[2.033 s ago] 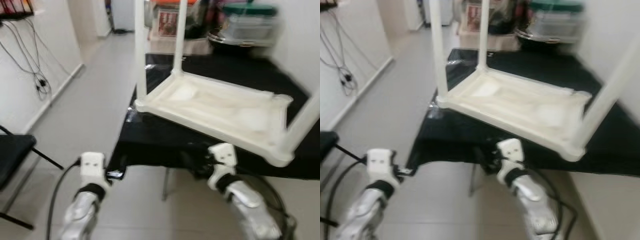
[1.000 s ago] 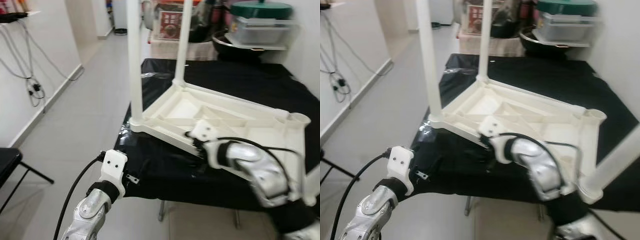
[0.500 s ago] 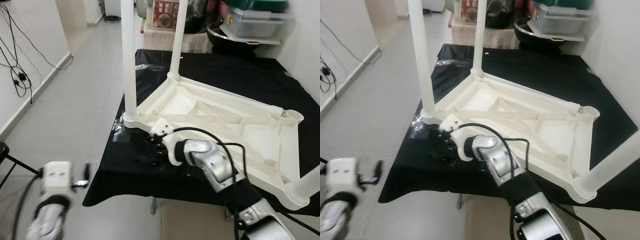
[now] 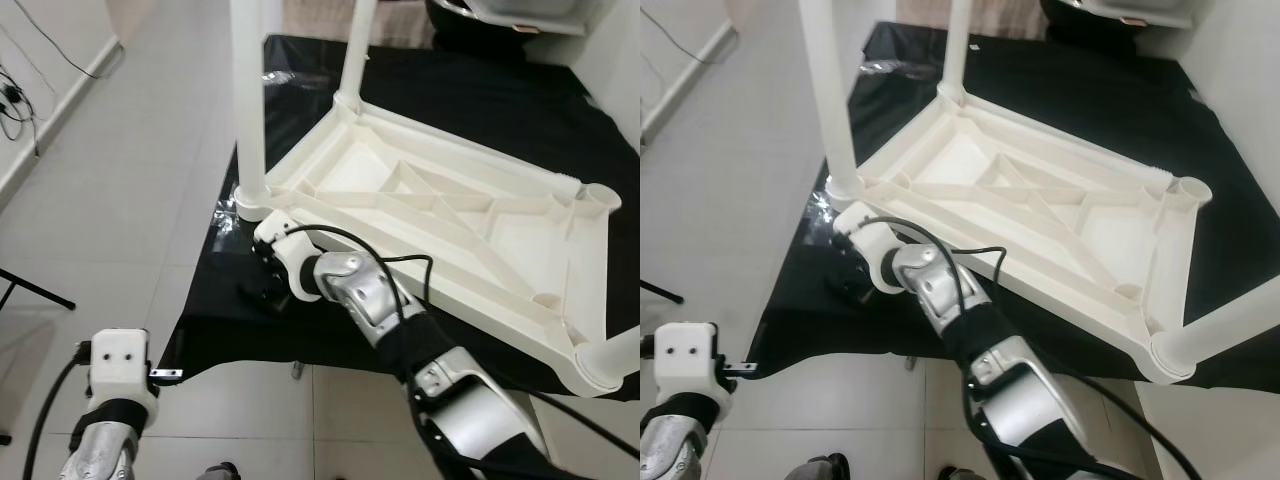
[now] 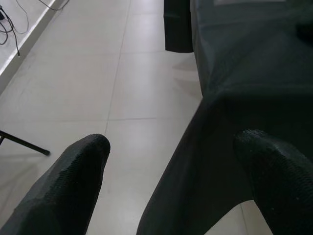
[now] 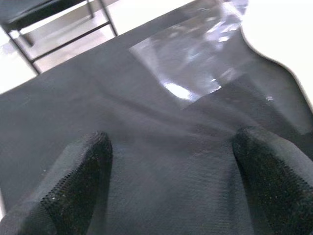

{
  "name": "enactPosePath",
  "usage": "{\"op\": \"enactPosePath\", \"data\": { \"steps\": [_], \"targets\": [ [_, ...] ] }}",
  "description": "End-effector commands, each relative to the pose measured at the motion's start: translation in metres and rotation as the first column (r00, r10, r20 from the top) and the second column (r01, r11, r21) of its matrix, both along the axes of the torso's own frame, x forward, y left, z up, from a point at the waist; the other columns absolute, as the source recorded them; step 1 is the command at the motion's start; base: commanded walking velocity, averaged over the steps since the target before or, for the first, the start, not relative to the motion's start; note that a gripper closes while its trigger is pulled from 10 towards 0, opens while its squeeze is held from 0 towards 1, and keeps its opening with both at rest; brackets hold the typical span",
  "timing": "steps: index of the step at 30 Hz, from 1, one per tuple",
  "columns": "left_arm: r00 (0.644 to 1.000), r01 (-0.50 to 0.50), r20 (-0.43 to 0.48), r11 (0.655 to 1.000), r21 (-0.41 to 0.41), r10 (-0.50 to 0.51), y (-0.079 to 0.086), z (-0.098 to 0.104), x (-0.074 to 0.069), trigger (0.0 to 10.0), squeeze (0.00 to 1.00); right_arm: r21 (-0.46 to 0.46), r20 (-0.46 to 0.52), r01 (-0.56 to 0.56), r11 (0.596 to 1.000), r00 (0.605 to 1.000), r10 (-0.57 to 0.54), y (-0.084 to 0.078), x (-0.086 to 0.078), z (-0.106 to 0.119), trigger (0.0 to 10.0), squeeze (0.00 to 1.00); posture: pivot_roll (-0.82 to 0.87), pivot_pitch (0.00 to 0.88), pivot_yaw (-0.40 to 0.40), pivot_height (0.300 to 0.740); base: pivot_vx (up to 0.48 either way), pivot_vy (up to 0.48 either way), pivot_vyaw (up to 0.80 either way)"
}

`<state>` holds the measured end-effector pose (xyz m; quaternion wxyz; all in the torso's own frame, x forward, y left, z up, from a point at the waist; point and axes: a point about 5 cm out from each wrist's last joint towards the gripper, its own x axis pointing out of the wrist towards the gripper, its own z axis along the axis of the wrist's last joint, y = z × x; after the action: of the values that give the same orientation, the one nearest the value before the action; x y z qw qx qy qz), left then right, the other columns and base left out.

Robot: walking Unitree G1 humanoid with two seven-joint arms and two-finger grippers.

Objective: Building children table

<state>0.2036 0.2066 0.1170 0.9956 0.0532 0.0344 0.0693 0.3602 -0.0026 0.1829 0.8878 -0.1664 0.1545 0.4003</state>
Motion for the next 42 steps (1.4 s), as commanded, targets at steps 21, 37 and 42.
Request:
{"op": "enactPosePath", "data": {
  "steps": [21,37,42],
  "targets": [
    [0.999,0.014,-0.033,0.999,0.041,-0.013,-0.005,0.007,-0.013,10.0,0.00,0.254,0.131,0.437,0.863,0.868,-0.479,-0.033,0.046,0.053,10.0,0.00,0.18,0.321,-0.108,0.740,0.000,0.000,0.00],
    [0.999,0.028,-0.023,0.998,0.053,-0.027,-0.006,0.011,-0.008,10.0,0.00,0.487,0.147,0.453,0.747,0.801,-0.581,-0.043,0.054,0.083,10.0,0.00,0.18,0.305,-0.099,0.740,0.000,0.000,0.00],
    [0.999,0.042,-0.016,0.998,0.055,-0.041,-0.007,0.012,-0.004,10.0,0.00,0.582,0.133,0.263,0.770,0.902,-0.410,-0.032,0.044,0.089,10.0,0.00,0.17,0.291,-0.093,0.740,0.000,0.000,0.00]
  ]
}}
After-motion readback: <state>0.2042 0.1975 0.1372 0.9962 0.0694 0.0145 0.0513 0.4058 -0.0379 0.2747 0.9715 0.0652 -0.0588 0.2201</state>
